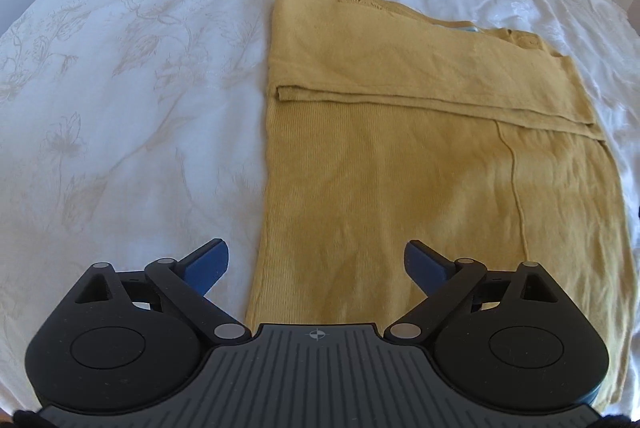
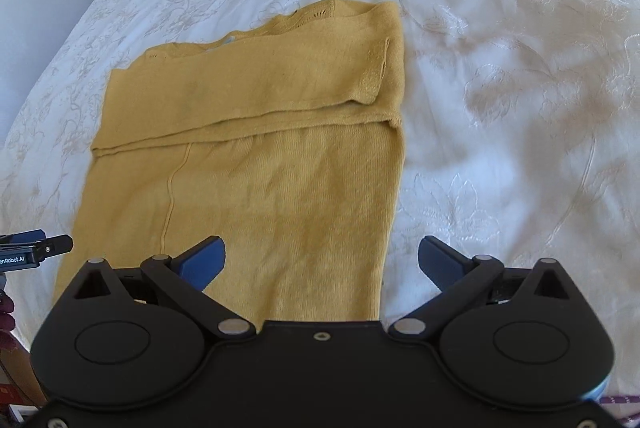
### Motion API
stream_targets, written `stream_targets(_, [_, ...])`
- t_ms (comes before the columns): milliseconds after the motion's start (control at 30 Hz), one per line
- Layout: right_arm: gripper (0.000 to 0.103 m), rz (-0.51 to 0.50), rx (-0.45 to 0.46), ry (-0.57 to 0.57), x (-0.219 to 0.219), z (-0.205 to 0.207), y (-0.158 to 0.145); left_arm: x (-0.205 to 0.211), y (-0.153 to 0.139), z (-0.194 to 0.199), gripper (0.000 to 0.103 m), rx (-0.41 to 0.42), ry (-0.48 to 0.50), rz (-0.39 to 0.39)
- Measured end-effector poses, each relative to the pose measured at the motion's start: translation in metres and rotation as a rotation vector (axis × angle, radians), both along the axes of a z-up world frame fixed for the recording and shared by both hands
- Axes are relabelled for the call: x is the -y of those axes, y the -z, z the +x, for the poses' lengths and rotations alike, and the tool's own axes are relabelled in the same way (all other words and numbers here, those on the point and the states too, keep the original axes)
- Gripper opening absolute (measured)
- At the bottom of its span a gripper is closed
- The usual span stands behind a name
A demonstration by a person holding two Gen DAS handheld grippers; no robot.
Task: Fold small clothes
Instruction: 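Move both open grippers along the folded sweater to its ribbed hem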
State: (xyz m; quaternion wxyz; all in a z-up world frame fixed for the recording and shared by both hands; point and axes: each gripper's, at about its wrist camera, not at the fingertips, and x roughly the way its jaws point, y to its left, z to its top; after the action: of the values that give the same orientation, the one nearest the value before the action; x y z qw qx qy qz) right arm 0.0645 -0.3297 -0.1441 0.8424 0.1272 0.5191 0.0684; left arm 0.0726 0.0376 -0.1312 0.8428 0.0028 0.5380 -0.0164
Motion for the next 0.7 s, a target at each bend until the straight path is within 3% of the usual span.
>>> stream_targets(400, [0.102, 0.010, -0.041, -0.145, -0.007, -0.072, 0.013, 0.008, 0.000, -0.079, 0.096, -0.018, -0.061, 0.007])
stream_targets(700, [0.102, 0.024, -0.068, -0.090, -0.004, -0.116, 0.022, 0.011, 0.001, -0.108, 0.096, -0.021, 0.006, -0.001])
